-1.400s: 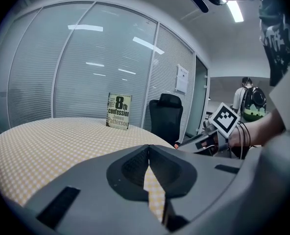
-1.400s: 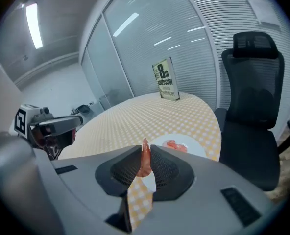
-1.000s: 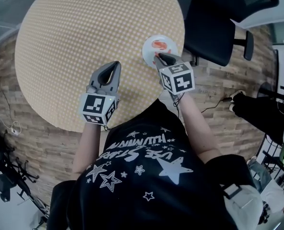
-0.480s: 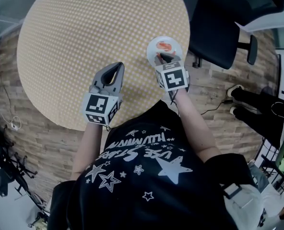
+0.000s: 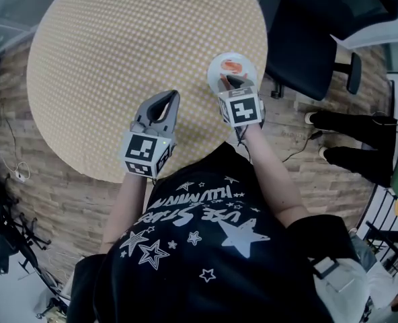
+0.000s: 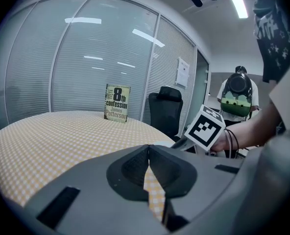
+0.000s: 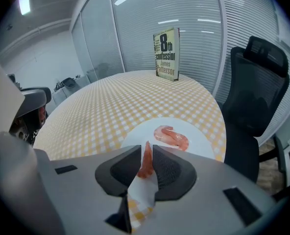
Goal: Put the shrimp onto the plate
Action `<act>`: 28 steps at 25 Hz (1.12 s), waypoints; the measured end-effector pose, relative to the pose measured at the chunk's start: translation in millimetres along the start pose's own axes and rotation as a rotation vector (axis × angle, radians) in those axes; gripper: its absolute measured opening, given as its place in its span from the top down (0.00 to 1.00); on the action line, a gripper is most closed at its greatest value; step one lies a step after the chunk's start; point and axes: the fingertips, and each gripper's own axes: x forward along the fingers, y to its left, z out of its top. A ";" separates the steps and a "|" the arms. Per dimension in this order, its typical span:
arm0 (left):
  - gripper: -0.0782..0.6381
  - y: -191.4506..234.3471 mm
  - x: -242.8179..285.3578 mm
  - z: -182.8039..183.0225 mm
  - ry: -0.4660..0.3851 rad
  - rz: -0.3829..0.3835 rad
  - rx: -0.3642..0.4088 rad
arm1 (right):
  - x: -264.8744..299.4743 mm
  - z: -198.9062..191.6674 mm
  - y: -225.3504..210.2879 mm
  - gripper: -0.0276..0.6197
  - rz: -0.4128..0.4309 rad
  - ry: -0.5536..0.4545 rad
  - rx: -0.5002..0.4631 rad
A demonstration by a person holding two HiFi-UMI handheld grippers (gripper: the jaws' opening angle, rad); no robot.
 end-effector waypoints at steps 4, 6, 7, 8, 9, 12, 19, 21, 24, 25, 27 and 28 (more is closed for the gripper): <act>0.88 0.5 -4.8 -0.5 -0.007 0.007 0.001 | -4.7 3.8 0.5 0.86 -0.003 -0.022 -0.012; 0.88 -0.3 -9.3 -0.5 -0.008 0.007 0.002 | -10.0 6.1 0.8 0.86 -0.010 -0.040 -0.015; 0.88 -0.6 -11.9 0.4 -0.016 0.007 0.004 | -13.6 7.6 1.1 0.86 -0.014 -0.052 -0.015; 0.88 -0.7 -14.6 2.0 -0.029 0.009 0.009 | -17.6 9.1 1.6 0.86 -0.018 -0.064 -0.015; 0.88 -1.0 -17.8 3.6 -0.042 0.011 0.015 | -22.0 10.3 2.4 0.86 -0.021 -0.077 -0.014; 0.88 -3.8 -29.1 6.9 -0.066 0.010 0.026 | -36.1 11.7 6.0 0.86 -0.024 -0.108 -0.013; 0.88 -14.7 -63.5 7.9 -0.107 0.006 0.036 | -74.8 8.8 18.5 0.86 -0.025 -0.201 -0.007; 0.88 -18.0 -76.3 7.1 -0.124 0.004 0.040 | -86.9 5.4 23.4 0.86 -0.036 -0.220 -0.008; 0.88 -24.2 -99.6 0.7 -0.139 0.006 0.036 | -106.8 -4.4 37.5 0.86 -0.034 -0.247 -0.007; 0.88 -26.6 -107.4 -1.6 -0.144 0.003 0.034 | -113.7 -8.2 43.5 0.86 -0.031 -0.258 -0.006; 0.88 -31.1 -121.4 -5.8 -0.155 -0.006 0.038 | -127.4 -16.5 55.7 0.86 -0.025 -0.280 -0.005; 0.88 -33.5 -128.0 -8.3 -0.159 -0.011 0.041 | -134.2 -21.5 61.6 0.86 -0.025 -0.291 -0.004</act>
